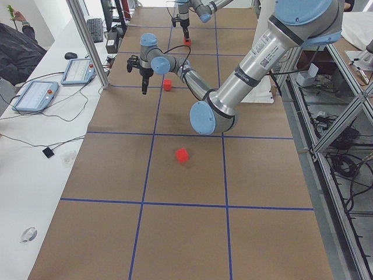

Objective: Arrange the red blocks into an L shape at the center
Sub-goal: 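Close the right gripper on the red cube and lift it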

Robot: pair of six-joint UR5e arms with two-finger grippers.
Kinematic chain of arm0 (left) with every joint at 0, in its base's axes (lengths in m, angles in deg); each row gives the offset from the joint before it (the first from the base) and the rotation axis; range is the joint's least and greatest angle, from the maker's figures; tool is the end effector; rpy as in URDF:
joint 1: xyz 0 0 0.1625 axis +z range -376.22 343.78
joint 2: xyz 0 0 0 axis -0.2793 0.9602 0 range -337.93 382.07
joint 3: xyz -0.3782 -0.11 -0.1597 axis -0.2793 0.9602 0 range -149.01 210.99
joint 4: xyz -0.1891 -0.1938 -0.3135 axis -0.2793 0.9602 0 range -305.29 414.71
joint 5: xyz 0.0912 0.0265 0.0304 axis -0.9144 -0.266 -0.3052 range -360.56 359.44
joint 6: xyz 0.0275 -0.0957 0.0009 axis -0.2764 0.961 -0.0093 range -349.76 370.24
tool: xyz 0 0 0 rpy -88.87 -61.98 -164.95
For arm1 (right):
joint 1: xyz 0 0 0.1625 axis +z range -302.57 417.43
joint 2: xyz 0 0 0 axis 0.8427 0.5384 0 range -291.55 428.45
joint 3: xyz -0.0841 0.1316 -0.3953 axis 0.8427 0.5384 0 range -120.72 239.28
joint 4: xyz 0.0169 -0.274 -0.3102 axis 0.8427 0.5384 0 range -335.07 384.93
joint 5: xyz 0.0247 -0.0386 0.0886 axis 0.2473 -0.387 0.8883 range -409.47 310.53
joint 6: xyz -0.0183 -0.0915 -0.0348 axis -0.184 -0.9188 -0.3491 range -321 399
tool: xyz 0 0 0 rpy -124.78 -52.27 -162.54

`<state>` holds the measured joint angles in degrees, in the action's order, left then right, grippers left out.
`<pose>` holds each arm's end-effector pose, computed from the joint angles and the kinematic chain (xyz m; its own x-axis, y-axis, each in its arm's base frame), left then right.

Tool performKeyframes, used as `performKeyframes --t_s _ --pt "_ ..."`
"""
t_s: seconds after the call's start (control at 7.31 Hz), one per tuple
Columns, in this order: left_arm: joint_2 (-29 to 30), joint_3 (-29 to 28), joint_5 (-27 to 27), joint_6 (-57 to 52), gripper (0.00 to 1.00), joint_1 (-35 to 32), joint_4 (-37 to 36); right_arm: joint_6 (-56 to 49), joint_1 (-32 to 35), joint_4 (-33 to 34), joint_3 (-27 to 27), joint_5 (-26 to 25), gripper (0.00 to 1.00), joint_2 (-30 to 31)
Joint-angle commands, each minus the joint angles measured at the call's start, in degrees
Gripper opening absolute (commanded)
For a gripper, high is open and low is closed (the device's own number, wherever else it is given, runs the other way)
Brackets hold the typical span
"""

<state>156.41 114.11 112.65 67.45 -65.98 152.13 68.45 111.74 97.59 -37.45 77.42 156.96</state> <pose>0.4085 -0.6284 0.2224 0.6675 -0.0182 -0.7444 0.1908 0.9705 0.1474 -0.2457 -0.4680 0.5601 0.6928 -0.2291 0.6838 0.2131 0.9709 0.1094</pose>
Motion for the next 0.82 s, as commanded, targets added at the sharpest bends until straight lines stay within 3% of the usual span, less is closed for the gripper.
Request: performKeyframes --t_s 0.0,0.27,0.68 --pt "-0.1 -0.1 0.0 0.0 1.00 0.0 0.1 0.0 0.0 -0.5 0.4 -0.2 0.69 0.3" --pt "-0.2 -0.1 0.0 -0.1 1.00 0.0 0.1 0.5 0.0 -0.9 -0.5 -3.4 0.70 0.2" --pt "-0.2 -0.1 0.0 0.0 1.00 0.0 0.1 1.0 0.0 -6.6 -0.4 -3.9 0.70 2.1"
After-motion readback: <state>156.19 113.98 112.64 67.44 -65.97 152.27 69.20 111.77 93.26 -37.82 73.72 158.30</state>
